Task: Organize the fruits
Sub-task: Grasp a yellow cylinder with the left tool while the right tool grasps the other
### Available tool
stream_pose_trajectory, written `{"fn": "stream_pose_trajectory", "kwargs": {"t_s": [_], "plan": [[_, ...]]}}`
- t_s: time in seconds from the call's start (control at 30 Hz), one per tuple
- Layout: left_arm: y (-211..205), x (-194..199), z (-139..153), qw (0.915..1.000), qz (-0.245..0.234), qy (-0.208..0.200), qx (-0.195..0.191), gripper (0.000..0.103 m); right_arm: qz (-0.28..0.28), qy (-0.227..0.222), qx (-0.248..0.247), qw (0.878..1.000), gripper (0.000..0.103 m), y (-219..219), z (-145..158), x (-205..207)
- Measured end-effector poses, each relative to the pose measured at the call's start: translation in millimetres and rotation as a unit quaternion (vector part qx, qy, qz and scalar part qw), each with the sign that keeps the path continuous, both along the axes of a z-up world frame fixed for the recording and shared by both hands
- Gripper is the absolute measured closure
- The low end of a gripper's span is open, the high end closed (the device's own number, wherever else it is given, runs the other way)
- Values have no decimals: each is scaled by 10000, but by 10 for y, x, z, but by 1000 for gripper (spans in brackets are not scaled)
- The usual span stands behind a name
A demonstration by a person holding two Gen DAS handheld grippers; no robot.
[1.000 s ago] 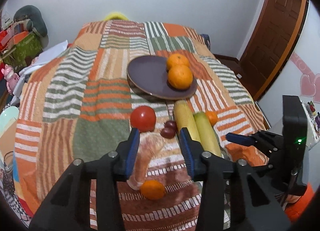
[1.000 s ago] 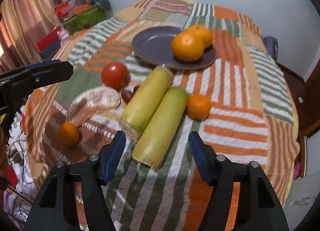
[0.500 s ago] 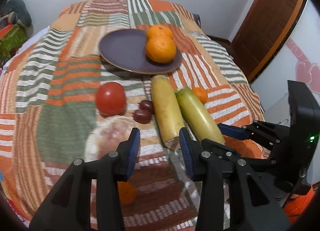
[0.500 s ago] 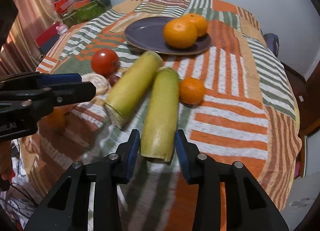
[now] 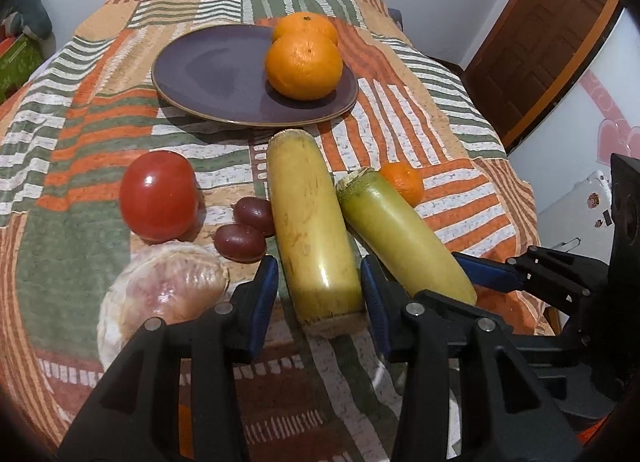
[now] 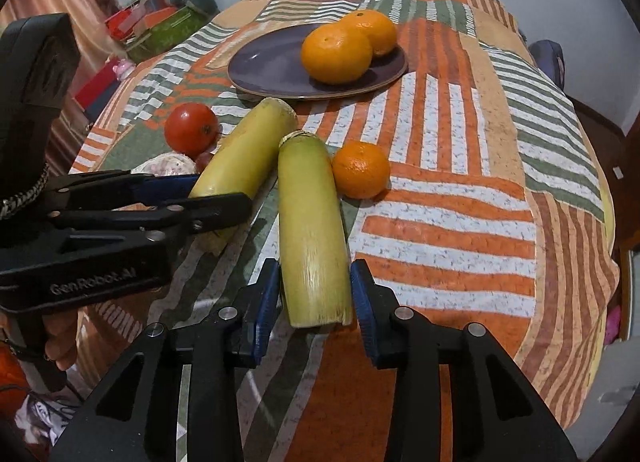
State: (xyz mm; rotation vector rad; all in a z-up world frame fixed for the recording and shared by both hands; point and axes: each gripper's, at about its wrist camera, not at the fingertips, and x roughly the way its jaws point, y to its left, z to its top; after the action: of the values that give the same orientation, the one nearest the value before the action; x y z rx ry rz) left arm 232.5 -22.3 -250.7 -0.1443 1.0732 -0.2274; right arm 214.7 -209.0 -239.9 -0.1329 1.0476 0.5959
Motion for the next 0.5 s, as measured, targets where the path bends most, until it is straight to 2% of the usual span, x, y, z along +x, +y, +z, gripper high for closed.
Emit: {"fn": "stream_pose_trajectory", "kwargs": {"t_s": [0.27,0.37,0.5], "plan": [[120,-243,61,10000,-61,-21,14,68,61,-102,-154,9998,70,-30,30,-64],[150,-378,68,9998,-147,50,-116,68,122,-103,-187,9997,70,-50,38,-124],[67,-484,106,9994,-314,54,93,68,205,-87,-285,9993,70,-38,53,-138]]}}
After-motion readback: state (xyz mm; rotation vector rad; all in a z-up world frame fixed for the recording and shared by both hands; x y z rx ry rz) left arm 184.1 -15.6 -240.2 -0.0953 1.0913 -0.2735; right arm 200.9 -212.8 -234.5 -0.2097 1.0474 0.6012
